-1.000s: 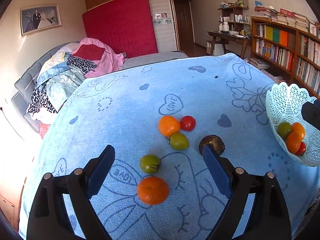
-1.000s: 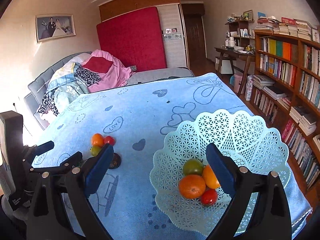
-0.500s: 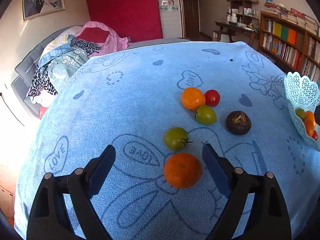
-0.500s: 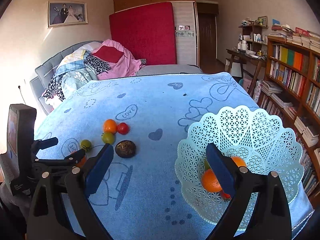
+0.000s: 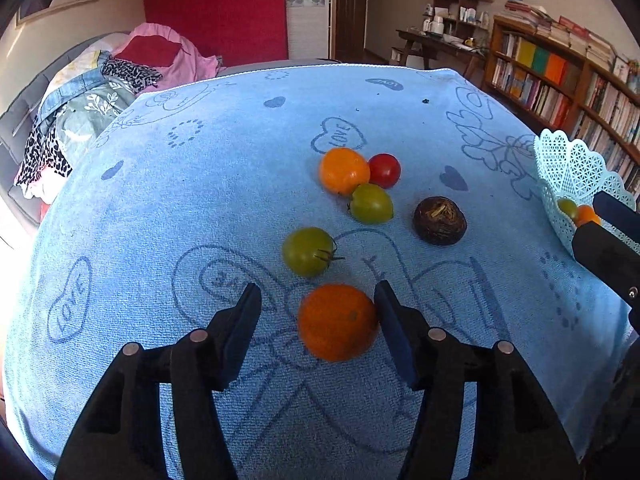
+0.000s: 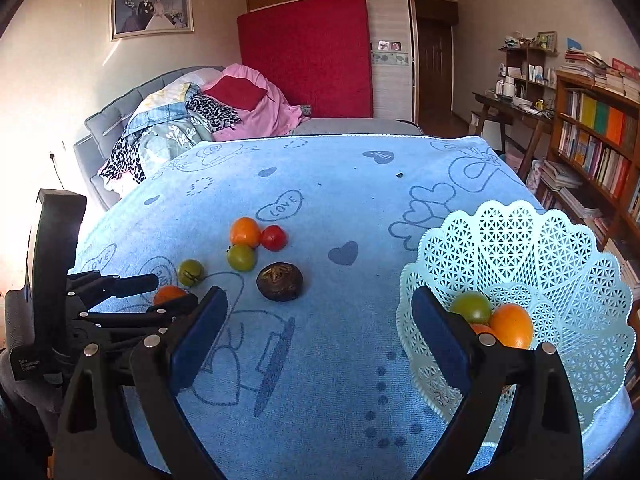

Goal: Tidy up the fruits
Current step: 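Grasp the large orange with the left tool while the right tool grasps the dark brown fruit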

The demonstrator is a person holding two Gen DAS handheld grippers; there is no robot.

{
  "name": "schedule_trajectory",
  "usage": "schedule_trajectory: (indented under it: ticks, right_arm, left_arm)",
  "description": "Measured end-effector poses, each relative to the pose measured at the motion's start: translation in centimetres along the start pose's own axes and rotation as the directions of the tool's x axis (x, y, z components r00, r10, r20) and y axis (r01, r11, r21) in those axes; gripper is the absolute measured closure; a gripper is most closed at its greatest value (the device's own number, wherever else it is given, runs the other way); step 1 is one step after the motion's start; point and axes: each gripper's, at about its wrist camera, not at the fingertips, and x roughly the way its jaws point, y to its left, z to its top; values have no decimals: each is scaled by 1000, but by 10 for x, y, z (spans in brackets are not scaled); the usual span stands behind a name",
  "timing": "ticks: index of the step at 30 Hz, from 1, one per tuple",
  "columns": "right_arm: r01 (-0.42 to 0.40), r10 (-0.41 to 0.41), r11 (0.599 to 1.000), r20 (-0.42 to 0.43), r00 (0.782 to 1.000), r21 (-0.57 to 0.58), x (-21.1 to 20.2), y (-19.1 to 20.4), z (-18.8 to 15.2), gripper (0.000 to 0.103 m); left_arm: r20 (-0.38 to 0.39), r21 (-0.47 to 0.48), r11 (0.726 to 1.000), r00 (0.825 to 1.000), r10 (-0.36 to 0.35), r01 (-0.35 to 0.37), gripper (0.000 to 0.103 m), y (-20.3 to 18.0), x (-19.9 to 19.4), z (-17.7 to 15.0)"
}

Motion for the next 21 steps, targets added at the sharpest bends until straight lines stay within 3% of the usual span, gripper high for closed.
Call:
schedule_trajectory:
  ticks: [5,13,15,21]
  right_arm:
    - [-51,52,999,-20,998,18,11,6,6,8]
    - [-109,108,994,-82,991,-10,41,22,15,11]
    - [-122,118,992,-116,986,-22,52,27,16,20]
    - [-92,86,995,-198,977,-24,84,30,16,32]
  left_arm:
    - [-6,3,999,999,-49,49,59,-1,-3,-3]
    - [0,-2,997,997,-75,75,63,0,-10,-8]
    - [0,0,997,997,-77,77,63,-1,-11,-9]
    - [-1,-11,996,996,-89,89,63,1,-11,-10]
